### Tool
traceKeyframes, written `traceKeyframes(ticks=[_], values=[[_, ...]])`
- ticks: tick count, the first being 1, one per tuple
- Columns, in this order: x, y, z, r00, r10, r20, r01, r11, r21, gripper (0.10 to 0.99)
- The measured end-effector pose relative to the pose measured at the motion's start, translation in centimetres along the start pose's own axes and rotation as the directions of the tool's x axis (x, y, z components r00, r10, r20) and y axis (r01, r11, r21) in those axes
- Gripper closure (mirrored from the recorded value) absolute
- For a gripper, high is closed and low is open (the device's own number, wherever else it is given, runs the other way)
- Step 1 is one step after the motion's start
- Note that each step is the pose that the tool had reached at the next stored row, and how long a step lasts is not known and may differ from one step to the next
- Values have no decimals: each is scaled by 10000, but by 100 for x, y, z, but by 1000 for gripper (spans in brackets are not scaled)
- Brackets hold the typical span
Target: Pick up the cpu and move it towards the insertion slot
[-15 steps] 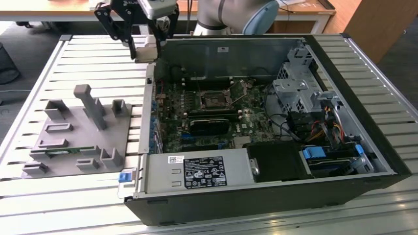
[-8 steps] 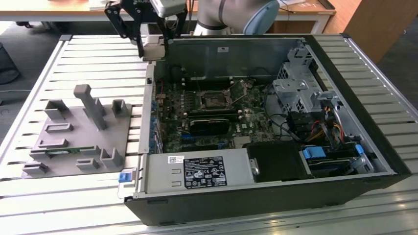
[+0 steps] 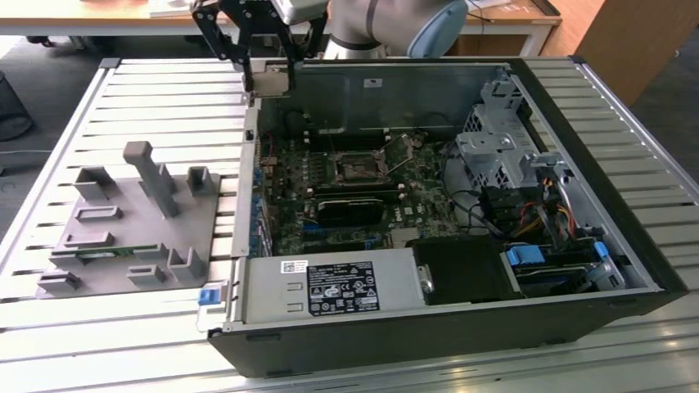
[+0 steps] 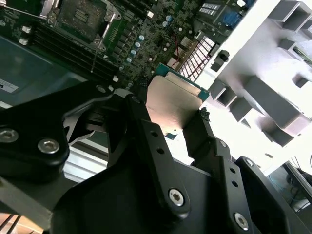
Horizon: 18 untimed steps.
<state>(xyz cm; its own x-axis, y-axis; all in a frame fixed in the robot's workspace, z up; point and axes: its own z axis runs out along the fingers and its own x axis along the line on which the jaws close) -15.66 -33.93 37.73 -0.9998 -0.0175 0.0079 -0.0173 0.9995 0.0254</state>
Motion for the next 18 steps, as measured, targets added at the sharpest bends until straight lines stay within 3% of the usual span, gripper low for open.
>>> traceKeyframes(ticks=[18], values=[[-339,121,6,10000,-4,1,4,10000,-1,545]])
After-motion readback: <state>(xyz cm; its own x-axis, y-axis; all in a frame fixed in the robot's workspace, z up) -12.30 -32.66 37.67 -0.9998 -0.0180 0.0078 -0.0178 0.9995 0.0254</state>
